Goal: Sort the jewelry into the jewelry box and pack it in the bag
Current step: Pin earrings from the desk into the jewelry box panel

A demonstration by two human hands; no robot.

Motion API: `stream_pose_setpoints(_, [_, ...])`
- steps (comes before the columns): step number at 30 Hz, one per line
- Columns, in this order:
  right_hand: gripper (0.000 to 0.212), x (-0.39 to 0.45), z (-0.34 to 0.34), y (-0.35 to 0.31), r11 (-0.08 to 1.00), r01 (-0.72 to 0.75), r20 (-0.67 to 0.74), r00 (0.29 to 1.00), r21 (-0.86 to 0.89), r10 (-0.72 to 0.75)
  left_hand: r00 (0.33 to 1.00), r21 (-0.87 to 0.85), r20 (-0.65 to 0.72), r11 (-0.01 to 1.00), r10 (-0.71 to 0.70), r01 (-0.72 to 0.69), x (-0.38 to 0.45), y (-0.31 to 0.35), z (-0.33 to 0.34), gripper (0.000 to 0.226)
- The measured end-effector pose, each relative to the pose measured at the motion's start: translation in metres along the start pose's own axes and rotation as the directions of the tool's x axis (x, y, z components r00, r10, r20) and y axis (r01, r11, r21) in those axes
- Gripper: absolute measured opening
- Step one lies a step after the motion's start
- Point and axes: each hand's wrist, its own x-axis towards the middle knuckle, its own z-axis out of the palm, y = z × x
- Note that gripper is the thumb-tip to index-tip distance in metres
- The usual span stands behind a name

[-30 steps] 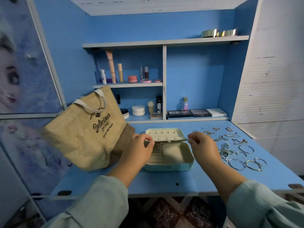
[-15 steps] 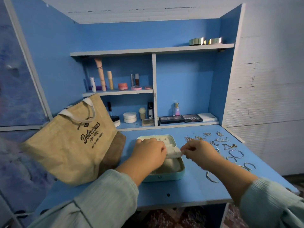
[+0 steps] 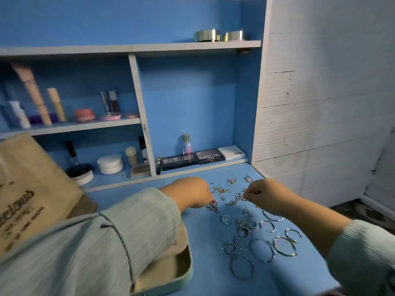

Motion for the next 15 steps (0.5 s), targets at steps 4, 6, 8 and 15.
stream_pose_setpoints(4, [0.022,0.032,0.000,0.027,0.990,0.011,0.036,0.999,-0.139,-0.006,0.999,-0.101,-0.032,0.994,-0.040,0.037,0.051,-0.004,0.008,0.030])
stream_pose_setpoints(6, [0.024,0.045,-0.002,0.038,0.979,0.000,0.049,0.999,-0.202,0.010,0.996,-0.183,-0.080,0.983,-0.043,0.028,0.071,-0.008,0.013,0.022])
stream_pose_setpoints(8, [0.027,0.059,-0.003,0.048,0.975,-0.031,0.048,0.998,-0.221,0.043,0.991,-0.247,-0.125,0.969,-0.053,0.021,0.088,-0.012,0.019,0.033])
stream_pose_setpoints(15, [0.036,0.094,0.000,0.071,0.976,-0.085,0.034,0.995,-0.200,0.093,0.984,-0.196,-0.180,0.980,-0.009,-0.027,0.122,-0.019,0.035,0.035])
